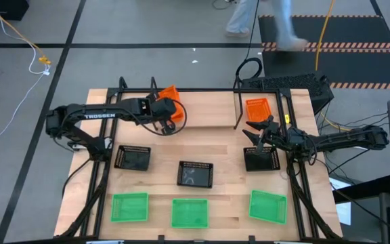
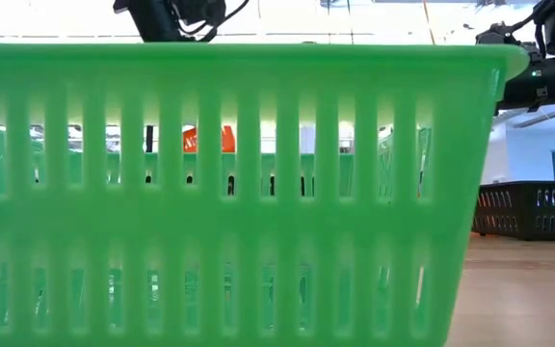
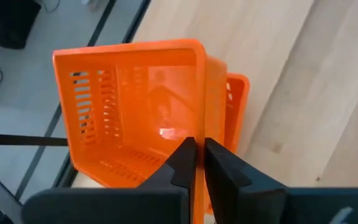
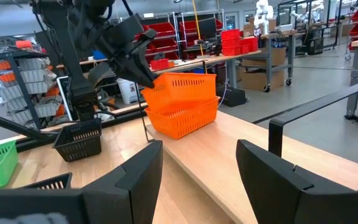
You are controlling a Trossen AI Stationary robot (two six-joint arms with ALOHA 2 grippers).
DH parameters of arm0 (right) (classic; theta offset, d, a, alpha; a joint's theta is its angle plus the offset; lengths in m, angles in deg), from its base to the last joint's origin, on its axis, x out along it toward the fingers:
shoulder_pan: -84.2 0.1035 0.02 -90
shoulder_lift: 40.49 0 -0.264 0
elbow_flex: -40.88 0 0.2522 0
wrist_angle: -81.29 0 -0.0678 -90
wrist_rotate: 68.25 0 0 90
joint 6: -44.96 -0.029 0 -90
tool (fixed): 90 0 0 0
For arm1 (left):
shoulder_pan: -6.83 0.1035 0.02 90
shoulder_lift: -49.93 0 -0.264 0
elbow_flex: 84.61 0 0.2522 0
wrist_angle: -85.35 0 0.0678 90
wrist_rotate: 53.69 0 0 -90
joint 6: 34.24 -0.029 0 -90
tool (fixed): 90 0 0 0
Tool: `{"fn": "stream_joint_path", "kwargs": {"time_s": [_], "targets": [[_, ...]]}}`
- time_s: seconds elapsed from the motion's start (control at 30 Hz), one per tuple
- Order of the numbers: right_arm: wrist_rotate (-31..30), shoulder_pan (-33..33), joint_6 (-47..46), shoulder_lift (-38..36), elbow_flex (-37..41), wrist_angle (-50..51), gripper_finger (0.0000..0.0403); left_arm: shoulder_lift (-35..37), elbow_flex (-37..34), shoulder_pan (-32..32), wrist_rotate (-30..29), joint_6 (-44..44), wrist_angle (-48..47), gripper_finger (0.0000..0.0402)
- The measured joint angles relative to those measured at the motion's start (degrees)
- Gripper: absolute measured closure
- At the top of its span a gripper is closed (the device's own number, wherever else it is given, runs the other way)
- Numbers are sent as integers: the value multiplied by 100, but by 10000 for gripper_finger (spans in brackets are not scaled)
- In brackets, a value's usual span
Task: Stack baskets on shelf by color
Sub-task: Stack the left orange basket on top of the orange basket on the shelf
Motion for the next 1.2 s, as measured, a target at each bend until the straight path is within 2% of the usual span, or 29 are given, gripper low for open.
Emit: {"fn": "stream_joint_path", "kwargs": {"time_s": [0.27, 0.5, 0.67, 0.87, 1.03, 1.2], "targets": [[0, 0, 0, 0, -1, 0, 204, -16, 0, 12, -3, -34, 67, 287], [0, 0, 0, 0, -1, -14, 204, -16, 0, -93, 6, -501, 791, 232], [0, 0, -11, 2, 0, -13, 204, -16, 0, -103, 17, -749, 1152, 227], [2, 0, -17, 0, -1, -12, 204, -16, 0, -76, 170, -25, 1049, 227], [4, 0, -88, 0, -2, -11, 204, 107, 0, -28, 172, 202, 1122, 226], [22, 0, -107, 4, 0, 4, 204, 357, 4, 105, 266, -86, 1153, 226]]}}
